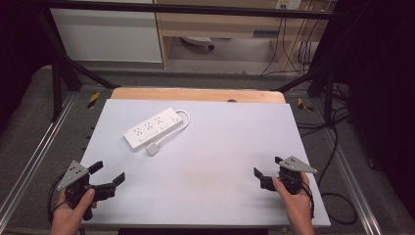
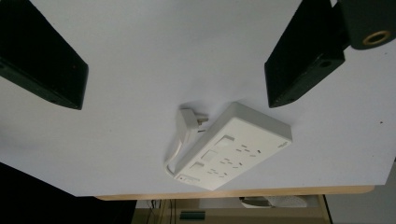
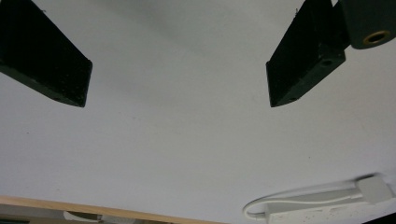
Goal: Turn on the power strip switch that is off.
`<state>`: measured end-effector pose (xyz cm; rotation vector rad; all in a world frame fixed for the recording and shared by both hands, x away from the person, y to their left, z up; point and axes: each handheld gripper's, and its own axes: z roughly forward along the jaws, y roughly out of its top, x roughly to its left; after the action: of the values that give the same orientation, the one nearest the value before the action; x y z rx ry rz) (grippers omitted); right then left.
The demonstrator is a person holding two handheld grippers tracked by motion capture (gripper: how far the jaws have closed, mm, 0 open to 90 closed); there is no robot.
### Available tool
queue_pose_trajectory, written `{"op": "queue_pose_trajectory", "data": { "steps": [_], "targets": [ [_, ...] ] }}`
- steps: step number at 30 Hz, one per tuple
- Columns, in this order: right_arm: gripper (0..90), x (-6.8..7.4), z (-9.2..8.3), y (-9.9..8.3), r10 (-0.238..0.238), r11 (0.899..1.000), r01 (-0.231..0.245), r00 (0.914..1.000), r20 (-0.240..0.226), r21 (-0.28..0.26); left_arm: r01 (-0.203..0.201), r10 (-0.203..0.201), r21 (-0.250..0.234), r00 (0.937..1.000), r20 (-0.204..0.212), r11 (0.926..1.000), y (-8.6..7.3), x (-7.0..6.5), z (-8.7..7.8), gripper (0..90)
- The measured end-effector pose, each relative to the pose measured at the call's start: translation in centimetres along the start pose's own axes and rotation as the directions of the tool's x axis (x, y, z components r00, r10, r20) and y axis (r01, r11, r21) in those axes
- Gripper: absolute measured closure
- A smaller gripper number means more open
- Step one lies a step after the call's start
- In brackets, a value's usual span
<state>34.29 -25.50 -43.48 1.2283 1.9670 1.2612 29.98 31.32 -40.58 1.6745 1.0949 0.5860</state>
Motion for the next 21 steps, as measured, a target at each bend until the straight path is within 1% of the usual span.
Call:
{"op": "queue_pose_trajectory", "data": {
  "steps": [2, 5, 7, 10, 12, 13, 14, 15, 16, 17, 18, 19, 21],
  "targets": [
    [7.9, 0.21, 0.08, -0.08, -0.017, 1.000, 0.017, 0.9999, -0.001, 0.003, -0.002, 0.002, 0.000, 1.0000, 0.000, 1.0000, 0.01, -0.04, 0.01, 6.4],
    [8.1, 0.50, 0.10, -0.31, -0.037, 0.999, 0.037, 0.9993, 0.007, -0.010, -0.016, 0.016, -0.005, 0.9998, 0.009, 0.9999, 0.11, -0.24, -0.06, 6.3],
    [8.0, 0.67, 0.08, -0.32, -0.028, 0.999, 0.028, 0.9996, 0.005, -0.016, -0.022, 0.022, -0.002, 0.9997, 0.012, 0.9998, 0.12, -0.29, -0.05, 6.1],
    [6.9, 0.79, 0.21, -0.29, -0.031, 0.999, 0.031, 0.9995, 0.010, -0.016, -0.021, 0.021, -0.008, 0.9996, 0.017, 0.9998, 0.22, -0.34, 0.00, 6.1],
    [6.6, 0.87, 0.16, -0.23, -0.034, 0.999, 0.034, 0.9994, 0.006, -0.026, -0.016, 0.017, -0.008, 0.9998, 0.011, 0.9998, 0.27, -0.30, 0.05, 6.3],
    [6.5, 0.88, 0.14, -0.20, -0.042, 0.999, 0.042, 0.9991, 0.005, -0.034, 0.006, -0.006, -0.011, 0.9997, 0.024, 0.9999, 0.29, -0.20, 0.00, 6.5],
    [6.5, 0.88, 0.14, -0.20, -0.042, 0.999, 0.042, 0.9991, 0.005, -0.034, 0.006, -0.006, -0.011, 0.9997, 0.024, 0.9999, 0.29, -0.20, 0.00, 6.4],
    [6.3, 0.93, 0.12, -0.17, -0.044, 0.998, 0.044, 0.9990, -0.002, -0.040, 0.016, -0.016, -0.016, 0.9995, 0.027, 0.9997, 0.29, -0.15, -0.04, 6.4],
    [4.9, 1.02, 0.15, -0.10, -0.056, 0.996, 0.056, 0.9984, -0.002, -0.066, 0.015, -0.014, -0.020, 0.9996, 0.024, 0.9997, 0.32, -0.09, -0.08, 6.0],
    [4.7, 1.05, 0.17, -0.08, -0.059, 0.996, 0.058, 0.9983, -0.003, -0.074, 0.024, -0.023, -0.035, 0.9994, 0.024, 0.9991, 0.41, -0.02, -0.14, 6.6],
    [4.7, 1.06, 0.23, -0.07, -0.065, 0.995, 0.064, 0.9979, -0.001, -0.079, 0.024, -0.023, -0.035, 0.9994, 0.024, 0.9991, 0.41, -0.02, -0.14, 6.5],
    [4.7, 1.09, 0.25, -0.07, -0.061, 0.995, 0.060, 0.9982, -0.001, -0.076, 0.027, -0.026, -0.044, 0.9994, 0.023, 0.9987, 0.46, 0.05, -0.22, 6.5],
    [4.7, 1.10, 0.26, -0.10, -0.054, 0.996, 0.053, 0.9985, -0.008, -0.065, 0.024, -0.023, -0.045, 0.9995, 0.021, 0.9987, 0.48, 0.08, -0.23, 6.7]
  ]
}}
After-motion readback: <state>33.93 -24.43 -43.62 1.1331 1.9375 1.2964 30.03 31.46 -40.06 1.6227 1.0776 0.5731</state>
